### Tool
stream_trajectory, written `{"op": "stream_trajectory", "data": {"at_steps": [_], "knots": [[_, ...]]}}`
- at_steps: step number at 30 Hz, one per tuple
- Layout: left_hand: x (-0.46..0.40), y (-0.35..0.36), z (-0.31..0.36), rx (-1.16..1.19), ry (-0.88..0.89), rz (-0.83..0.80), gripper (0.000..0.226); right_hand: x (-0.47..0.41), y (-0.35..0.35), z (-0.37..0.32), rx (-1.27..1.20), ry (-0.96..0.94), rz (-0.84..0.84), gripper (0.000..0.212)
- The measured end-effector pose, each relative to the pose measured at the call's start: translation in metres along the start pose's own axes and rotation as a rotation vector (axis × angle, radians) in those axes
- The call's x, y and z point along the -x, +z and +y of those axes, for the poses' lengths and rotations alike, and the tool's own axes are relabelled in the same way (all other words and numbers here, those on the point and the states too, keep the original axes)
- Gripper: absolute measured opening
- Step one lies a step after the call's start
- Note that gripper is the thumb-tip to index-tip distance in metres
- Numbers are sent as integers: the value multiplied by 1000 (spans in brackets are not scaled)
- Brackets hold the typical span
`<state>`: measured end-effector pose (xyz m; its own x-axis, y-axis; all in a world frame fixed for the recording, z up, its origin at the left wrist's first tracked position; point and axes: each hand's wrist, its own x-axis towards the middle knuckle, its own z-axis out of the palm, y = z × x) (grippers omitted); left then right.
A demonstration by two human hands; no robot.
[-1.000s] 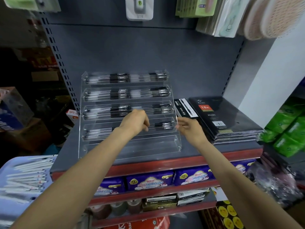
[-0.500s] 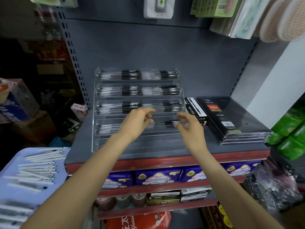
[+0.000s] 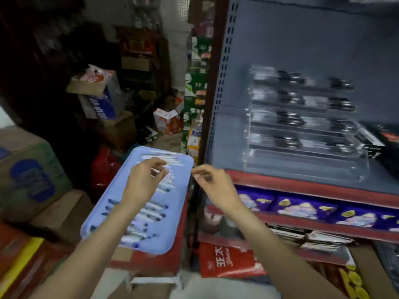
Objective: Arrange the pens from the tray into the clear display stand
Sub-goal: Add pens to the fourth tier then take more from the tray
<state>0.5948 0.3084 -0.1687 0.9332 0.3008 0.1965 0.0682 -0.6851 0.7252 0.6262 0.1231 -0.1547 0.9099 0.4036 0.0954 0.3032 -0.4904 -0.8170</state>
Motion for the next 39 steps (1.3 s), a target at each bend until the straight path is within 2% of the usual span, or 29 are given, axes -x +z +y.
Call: {"op": "stream_trajectory", "data": {"at_steps": [7, 10, 13, 15, 22, 28, 31, 34, 36, 39], "knots": [[38, -77, -172, -207, -82, -247, 15, 15, 169, -10, 225, 164, -301, 33], [54, -85, -211, -275, 2, -396, 17, 19, 209, -5, 389, 204, -379, 35], [64, -85, -228, -302, 40, -514, 23, 24, 229, 0, 537, 246, -377, 29], [67, -82, -235, -366, 42, -536, 28, 26, 234, -1, 617, 240, -353, 23], [65, -78, -246, -296, 11, -526, 25, 25, 238, -8, 824, 150, -352, 21], [60, -79, -248, -218, -2, -474, 16, 27, 240, -11, 901, 103, -387, 16], [56, -80, -243, -81, -53, -388, 12, 27, 236, -12, 796, 150, -354, 10], [51, -88, -222, 279, -232, -244, 20, 25, 225, -20, 534, 221, -253, 11], [46, -87, -205, 572, -384, -252, 28, 26, 217, -30, 354, 257, -160, 13], [42, -75, -167, 757, -456, -366, 18, 27, 200, -47, 192, 269, -95, 16]]}}
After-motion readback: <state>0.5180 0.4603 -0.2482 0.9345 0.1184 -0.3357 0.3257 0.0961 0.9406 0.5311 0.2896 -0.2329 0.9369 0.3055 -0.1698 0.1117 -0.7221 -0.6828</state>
